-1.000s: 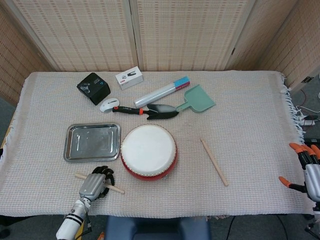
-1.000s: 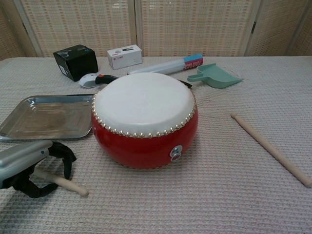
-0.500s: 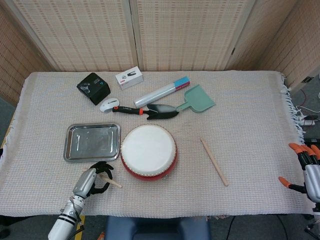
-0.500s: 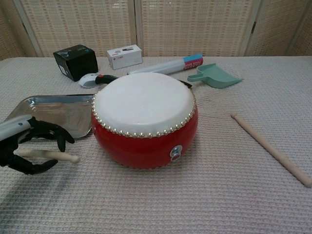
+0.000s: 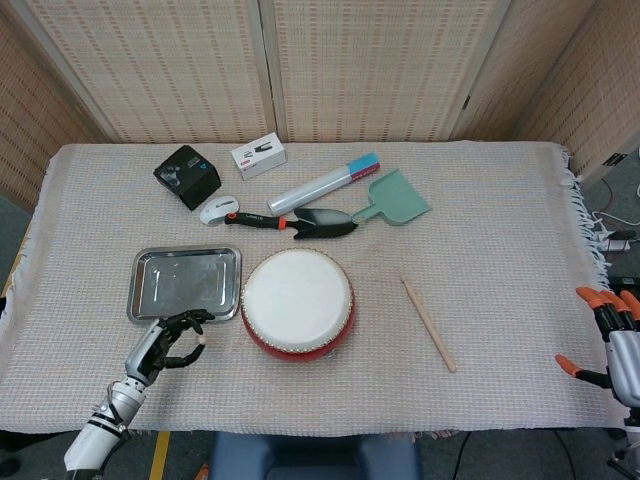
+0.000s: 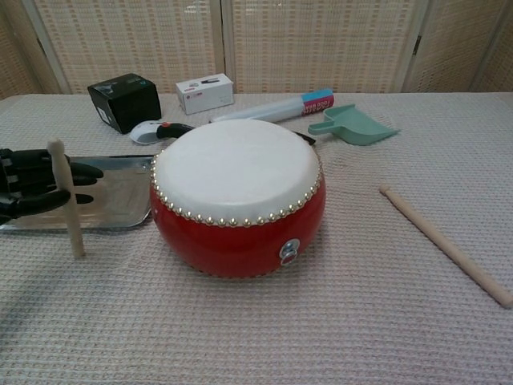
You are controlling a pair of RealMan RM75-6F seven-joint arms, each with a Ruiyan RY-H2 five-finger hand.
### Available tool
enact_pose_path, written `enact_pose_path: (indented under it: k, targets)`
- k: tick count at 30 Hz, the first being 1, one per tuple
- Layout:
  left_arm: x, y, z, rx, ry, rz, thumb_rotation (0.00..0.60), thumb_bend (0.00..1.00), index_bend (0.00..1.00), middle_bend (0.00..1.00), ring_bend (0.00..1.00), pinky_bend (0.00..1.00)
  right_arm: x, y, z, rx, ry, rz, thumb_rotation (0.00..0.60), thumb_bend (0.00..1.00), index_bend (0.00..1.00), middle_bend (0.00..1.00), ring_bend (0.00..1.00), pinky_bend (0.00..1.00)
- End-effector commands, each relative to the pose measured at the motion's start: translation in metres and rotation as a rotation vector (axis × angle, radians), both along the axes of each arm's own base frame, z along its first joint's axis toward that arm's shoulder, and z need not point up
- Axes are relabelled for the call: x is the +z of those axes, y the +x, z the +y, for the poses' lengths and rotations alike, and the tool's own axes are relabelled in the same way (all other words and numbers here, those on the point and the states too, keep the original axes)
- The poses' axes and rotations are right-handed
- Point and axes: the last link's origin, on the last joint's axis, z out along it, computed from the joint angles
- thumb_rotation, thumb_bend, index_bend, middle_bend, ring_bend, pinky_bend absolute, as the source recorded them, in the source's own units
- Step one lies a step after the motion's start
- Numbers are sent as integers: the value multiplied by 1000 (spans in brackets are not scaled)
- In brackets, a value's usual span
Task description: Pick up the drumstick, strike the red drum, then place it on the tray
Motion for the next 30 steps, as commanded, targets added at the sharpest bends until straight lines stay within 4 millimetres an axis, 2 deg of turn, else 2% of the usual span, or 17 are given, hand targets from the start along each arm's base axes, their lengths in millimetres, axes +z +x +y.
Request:
enact_pose_path:
  k: [1, 8, 12, 17, 23, 27, 30]
  targets:
    - [15, -11, 6, 42, -88, -189, 600, 364, 580, 317, 142, 173, 0, 1, 0, 2, 1, 0, 600, 97, 143, 134, 0, 36]
    - [9, -25, 12, 106, -178, -427, 600, 364, 580, 322, 153, 179, -2, 2, -1, 0, 5, 0, 600, 98, 143, 134, 0, 36]
    - [2, -32, 15, 126, -226, -511, 600, 364, 571, 333, 201, 208, -1, 2, -1, -4, 2, 2, 600, 97, 143, 134, 0, 36]
    - [-7, -44, 20, 163, -284, -547, 600, 363, 545, 343, 225, 252, -1, 1, -1, -7, 4, 2, 600, 97, 143, 134, 0, 36]
    - [-9, -51, 22, 184, -273, -589, 600, 364, 503, 353, 244, 269, -1, 1, 0, -9, 3, 2, 600, 97, 143, 134, 0, 36]
    - [-10, -51, 22, 169, -236, -562, 600, 370, 493, 384, 299, 320, -1, 1, -1, -8, 3, 3, 600, 97, 143, 134, 0, 36]
    - [-12, -50, 21, 159, -193, -530, 600, 376, 494, 452, 379, 391, -1, 1, 0, -8, 2, 3, 600, 97, 143, 134, 0, 36]
